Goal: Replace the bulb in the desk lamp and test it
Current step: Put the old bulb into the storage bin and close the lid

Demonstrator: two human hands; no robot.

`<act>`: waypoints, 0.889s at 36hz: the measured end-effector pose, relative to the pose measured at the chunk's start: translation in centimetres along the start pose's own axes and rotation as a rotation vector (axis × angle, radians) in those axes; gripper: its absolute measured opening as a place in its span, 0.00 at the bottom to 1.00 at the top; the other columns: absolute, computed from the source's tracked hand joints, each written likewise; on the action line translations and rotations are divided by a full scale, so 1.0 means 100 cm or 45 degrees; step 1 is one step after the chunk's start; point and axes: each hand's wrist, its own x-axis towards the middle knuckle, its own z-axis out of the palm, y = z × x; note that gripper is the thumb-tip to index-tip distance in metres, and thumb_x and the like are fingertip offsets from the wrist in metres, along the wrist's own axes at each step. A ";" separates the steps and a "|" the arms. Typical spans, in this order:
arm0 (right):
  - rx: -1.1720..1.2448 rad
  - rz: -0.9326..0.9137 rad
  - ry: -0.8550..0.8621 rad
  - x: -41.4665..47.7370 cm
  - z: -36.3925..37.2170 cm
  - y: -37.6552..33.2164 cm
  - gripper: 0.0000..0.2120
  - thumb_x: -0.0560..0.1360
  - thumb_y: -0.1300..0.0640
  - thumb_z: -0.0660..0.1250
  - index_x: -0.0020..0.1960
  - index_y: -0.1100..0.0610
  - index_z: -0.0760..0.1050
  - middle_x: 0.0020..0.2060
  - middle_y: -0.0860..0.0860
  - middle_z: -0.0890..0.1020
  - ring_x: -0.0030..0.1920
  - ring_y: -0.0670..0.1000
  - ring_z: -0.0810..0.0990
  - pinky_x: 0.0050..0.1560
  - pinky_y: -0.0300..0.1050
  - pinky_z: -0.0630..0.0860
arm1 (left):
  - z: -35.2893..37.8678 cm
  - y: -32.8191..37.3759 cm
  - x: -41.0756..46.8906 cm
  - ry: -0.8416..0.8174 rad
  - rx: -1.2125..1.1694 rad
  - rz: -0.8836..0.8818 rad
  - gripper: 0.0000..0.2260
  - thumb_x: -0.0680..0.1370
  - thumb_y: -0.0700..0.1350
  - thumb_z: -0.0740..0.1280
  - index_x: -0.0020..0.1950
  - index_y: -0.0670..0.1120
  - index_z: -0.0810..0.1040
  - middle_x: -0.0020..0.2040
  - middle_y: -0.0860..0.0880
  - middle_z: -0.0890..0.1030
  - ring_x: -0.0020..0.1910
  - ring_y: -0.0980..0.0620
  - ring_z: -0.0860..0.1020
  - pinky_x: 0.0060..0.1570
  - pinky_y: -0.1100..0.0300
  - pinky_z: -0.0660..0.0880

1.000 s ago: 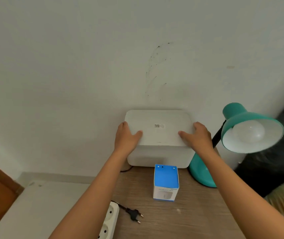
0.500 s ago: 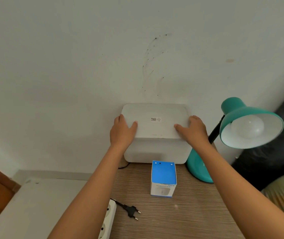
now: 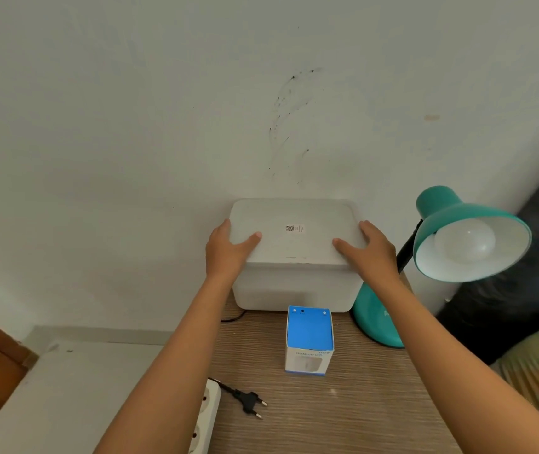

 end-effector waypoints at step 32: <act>0.175 0.030 0.065 -0.015 -0.004 0.002 0.26 0.76 0.54 0.63 0.72 0.61 0.62 0.69 0.56 0.70 0.68 0.55 0.68 0.61 0.40 0.63 | 0.003 -0.007 -0.003 0.007 -0.228 -0.120 0.19 0.75 0.48 0.68 0.65 0.48 0.71 0.52 0.53 0.75 0.50 0.53 0.74 0.47 0.60 0.69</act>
